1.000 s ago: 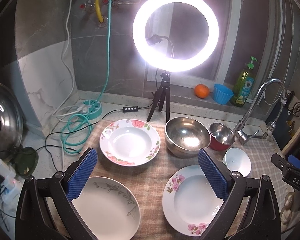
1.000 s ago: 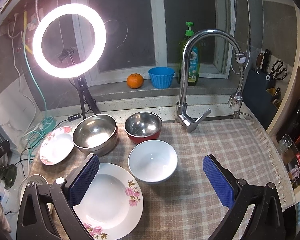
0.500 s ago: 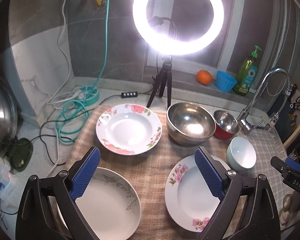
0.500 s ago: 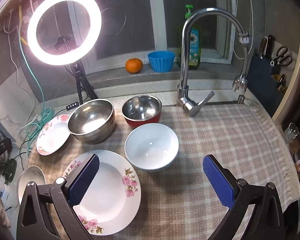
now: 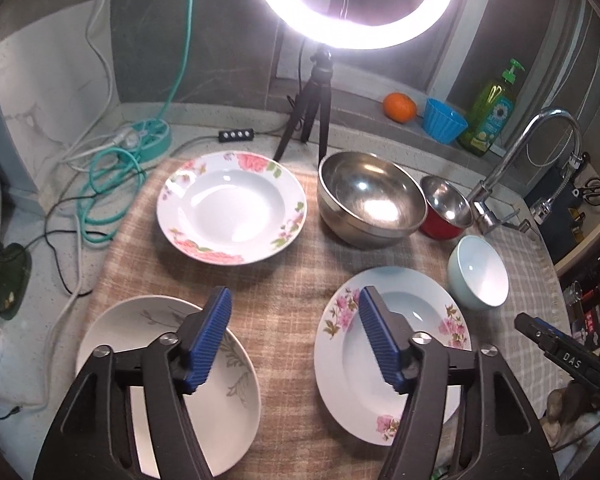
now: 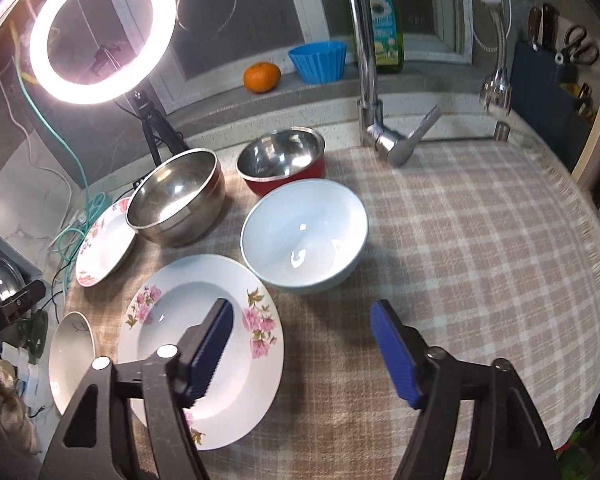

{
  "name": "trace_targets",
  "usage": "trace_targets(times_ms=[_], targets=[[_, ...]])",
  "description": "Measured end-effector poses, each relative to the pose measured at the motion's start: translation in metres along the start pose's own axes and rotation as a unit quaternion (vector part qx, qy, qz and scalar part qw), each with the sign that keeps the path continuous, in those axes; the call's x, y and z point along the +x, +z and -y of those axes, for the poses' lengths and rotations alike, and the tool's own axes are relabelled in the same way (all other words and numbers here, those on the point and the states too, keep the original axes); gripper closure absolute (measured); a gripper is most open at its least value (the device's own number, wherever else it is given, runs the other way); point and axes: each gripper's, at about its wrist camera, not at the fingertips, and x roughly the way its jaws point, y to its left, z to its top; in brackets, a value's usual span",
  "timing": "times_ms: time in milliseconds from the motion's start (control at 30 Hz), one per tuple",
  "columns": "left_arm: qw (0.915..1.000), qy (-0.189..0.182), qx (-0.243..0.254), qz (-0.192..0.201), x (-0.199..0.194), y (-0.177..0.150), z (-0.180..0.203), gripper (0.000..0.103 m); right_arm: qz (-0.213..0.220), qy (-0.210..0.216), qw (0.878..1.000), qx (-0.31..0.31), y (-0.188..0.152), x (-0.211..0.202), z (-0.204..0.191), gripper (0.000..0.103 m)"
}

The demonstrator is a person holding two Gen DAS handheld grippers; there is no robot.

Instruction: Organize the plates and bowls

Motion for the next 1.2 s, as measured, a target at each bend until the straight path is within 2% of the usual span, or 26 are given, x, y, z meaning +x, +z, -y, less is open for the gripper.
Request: trace_targets(times_ms=[100,233,467,567,633,733,833,1200], targets=[[0.9994,-0.018,-0.007,-0.027,0.011,-0.003,0.0,0.048,-0.022,0.016,0.999,0.021,-0.004,0.011,0.008,0.039],[0.9958,-0.051,-0.025,-0.072,0.029,-0.009,-0.001,0.057,-0.048,0.036,0.997,0.038,-0.01,0.022,0.014,0.048],[0.9867,-0.081,-0.05,-0.132,0.056,-0.019,0.0,0.063,-0.092,0.074,0.992,0.055,-0.018,0.046,0.013,0.05],[0.9844,-0.085,-0.055,-0.144,0.063,-0.021,0.001,0.066,-0.106,0.087,0.988,0.069,-0.022,0.057,0.014,0.052],[0.9828,-0.09,-0.058,-0.151,0.068,-0.021,0.001,0.067,-0.113,0.097,0.986,0.081,-0.024,0.062,0.015,0.06],[0.9816,-0.089,-0.06,-0.158,0.075,-0.021,-0.001,0.068,-0.122,0.104,0.983,0.091,-0.024,0.07,0.017,0.063],[0.9799,-0.091,-0.066,-0.165,0.081,-0.021,-0.003,0.07,-0.131,0.111,0.98,0.098,-0.024,0.076,0.018,0.072],[0.9767,-0.094,-0.071,-0.18,0.09,-0.021,-0.007,0.076,-0.145,0.123,0.977,0.098,-0.021,0.089,0.013,0.081]])
